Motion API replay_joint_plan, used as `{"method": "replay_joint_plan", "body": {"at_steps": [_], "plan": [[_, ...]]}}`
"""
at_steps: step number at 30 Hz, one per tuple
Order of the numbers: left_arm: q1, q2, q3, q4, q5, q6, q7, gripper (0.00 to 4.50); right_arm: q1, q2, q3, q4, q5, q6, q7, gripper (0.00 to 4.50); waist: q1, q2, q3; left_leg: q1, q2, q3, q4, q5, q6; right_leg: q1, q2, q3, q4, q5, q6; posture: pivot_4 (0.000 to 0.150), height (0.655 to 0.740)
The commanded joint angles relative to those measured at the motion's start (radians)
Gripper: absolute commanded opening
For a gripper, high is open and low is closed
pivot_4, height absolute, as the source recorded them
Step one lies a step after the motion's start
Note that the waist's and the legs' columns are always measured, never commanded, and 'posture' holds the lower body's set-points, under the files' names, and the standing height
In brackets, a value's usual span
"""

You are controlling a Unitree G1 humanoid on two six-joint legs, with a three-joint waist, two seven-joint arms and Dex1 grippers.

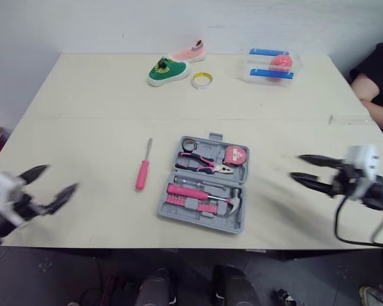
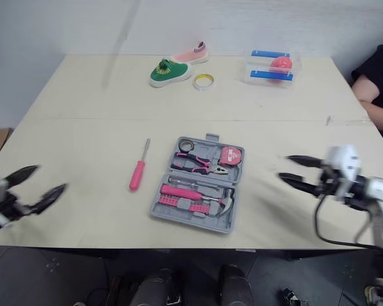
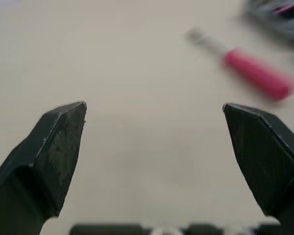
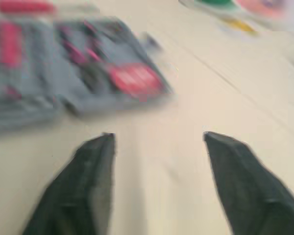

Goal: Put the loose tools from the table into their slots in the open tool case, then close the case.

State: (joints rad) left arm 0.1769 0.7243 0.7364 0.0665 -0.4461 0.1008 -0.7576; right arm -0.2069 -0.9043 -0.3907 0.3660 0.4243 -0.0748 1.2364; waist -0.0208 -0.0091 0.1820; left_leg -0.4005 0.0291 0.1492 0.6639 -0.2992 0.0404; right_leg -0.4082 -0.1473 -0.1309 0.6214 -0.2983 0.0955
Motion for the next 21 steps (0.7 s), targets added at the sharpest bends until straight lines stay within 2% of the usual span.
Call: {"method": "replay_joint_plan", "body": {"at_steps": [1, 5, 7, 11, 15, 21], "plan": [[-0.014, 0.031, 0.048, 0.109, 0.045, -0.069, 0.052, 4.5, -0.023, -0.051, -0.099, 0.246, -0.035, -0.215, -0.024, 4.41, -0.002, 0.0, 0.0, 0.0, 0.0, 0.0, 0.0, 0.0, 0.0, 0.0, 0.0, 0.0, 0.0, 0.001, 0.001, 0.15, 0.74], [-0.019, 0.058, 0.072, 0.205, 0.06, -0.073, 0.099, 4.5, -0.019, -0.112, -0.129, 0.501, -0.094, -0.455, -0.059, 4.41, -0.008, 0.0, 0.0, 0.002, 0.001, 0.0, 0.0, -0.001, -0.001, 0.001, -0.002, 0.001, 0.0, 0.002, 0.002, 0.15, 0.74], [-0.003, 0.057, 0.082, 0.193, 0.047, -0.061, 0.098, 4.5, -0.019, -0.121, -0.123, 0.549, -0.094, -0.493, -0.044, 4.41, -0.01, 0.0, 0.0, 0.002, 0.002, 0.001, -0.002, -0.003, -0.007, 0.0, -0.001, 0.002, 0.0, 0.001, 0.0, 0.15, 0.74], [0.012, 0.028, 0.065, 0.115, 0.033, -0.033, 0.115, 4.5, -0.052, -0.098, -0.105, 0.584, -0.072, -0.506, -0.028, 4.41, -0.021, 0.0, 0.0, 0.005, 0.003, 0.003, -0.002, -0.002, -0.007, 0.001, -0.001, 0.004, 0.001, 0.0, -0.001, 0.15, 0.74], [-0.015, -0.002, 0.025, -0.041, -0.017, 0.069, 0.15, 4.5, -0.087, -0.009, -0.088, 0.463, 0.005, -0.414, 0.018, 4.41, -0.029, 0.0, 0.0, 0.013, 0.004, 0.001, -0.003, -0.004, -0.01, 0.012, -0.001, 0.01, -0.002, 0.0, -0.001, 0.15, 0.74], [-0.061, -0.018, -0.039, -0.329, -0.109, 0.293, 0.249, 4.5, -0.076, 0.134, -0.047, 0.135, 0.107, -0.264, 0.011, 4.41, -0.015, 0.001, 0.0, 0.013, 0.004, -0.001, -0.004, -0.004, -0.012, 0.012, -0.001, 0.011, -0.001, 0.0, -0.001, 0.15, 0.74]]}}
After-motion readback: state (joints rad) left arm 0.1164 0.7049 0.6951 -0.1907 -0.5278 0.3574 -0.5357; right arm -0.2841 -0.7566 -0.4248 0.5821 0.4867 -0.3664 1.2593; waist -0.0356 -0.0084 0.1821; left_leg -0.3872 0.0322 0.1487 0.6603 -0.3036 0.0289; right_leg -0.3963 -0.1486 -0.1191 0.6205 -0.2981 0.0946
